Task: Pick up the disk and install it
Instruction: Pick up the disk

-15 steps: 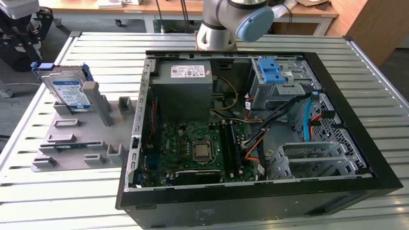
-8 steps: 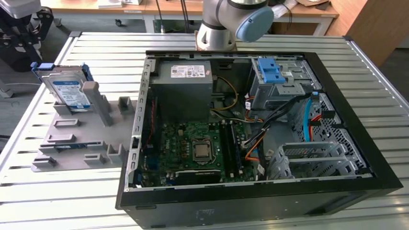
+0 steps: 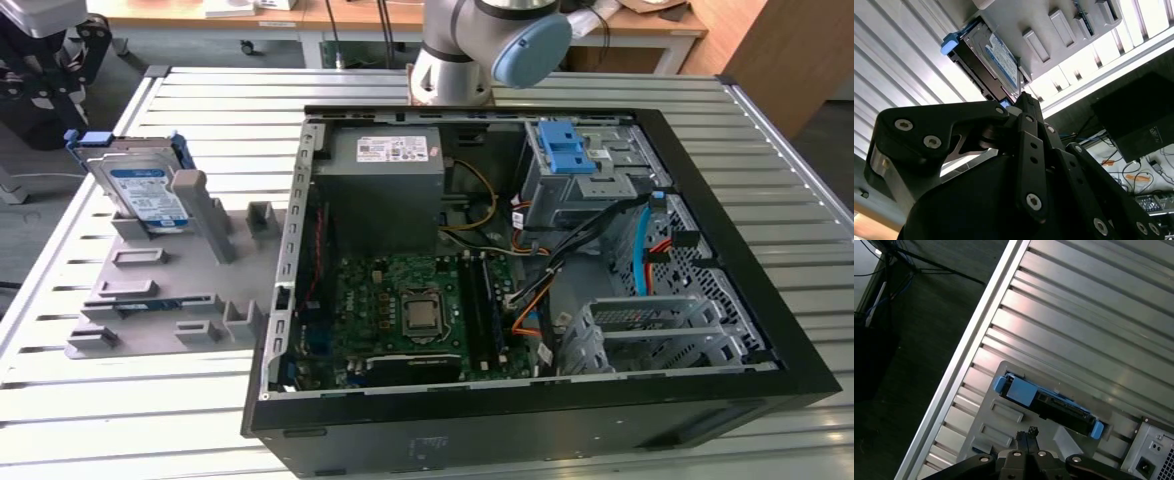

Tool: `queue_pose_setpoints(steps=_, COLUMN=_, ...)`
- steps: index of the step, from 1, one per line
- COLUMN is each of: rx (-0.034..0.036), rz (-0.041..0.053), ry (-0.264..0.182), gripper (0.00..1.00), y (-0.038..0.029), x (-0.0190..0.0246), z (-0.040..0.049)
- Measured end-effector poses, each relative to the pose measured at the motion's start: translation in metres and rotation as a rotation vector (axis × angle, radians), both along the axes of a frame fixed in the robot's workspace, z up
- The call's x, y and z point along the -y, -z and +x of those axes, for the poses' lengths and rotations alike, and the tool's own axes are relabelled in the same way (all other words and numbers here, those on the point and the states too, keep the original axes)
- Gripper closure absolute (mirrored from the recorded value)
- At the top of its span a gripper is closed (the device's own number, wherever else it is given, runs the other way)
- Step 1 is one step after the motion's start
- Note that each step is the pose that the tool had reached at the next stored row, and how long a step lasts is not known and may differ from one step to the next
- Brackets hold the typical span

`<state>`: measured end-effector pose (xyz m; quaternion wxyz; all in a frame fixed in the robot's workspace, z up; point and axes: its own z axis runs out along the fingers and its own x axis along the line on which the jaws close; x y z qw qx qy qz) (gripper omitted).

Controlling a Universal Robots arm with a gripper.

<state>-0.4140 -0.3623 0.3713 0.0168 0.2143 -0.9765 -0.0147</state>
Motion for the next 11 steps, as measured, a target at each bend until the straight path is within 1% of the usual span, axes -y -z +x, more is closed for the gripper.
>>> queue_pose_setpoints(steps=11, rx=0.0, rz=0.0, ry=-0.034, gripper=0.89, y=0.0, x=0.0, z=0.0)
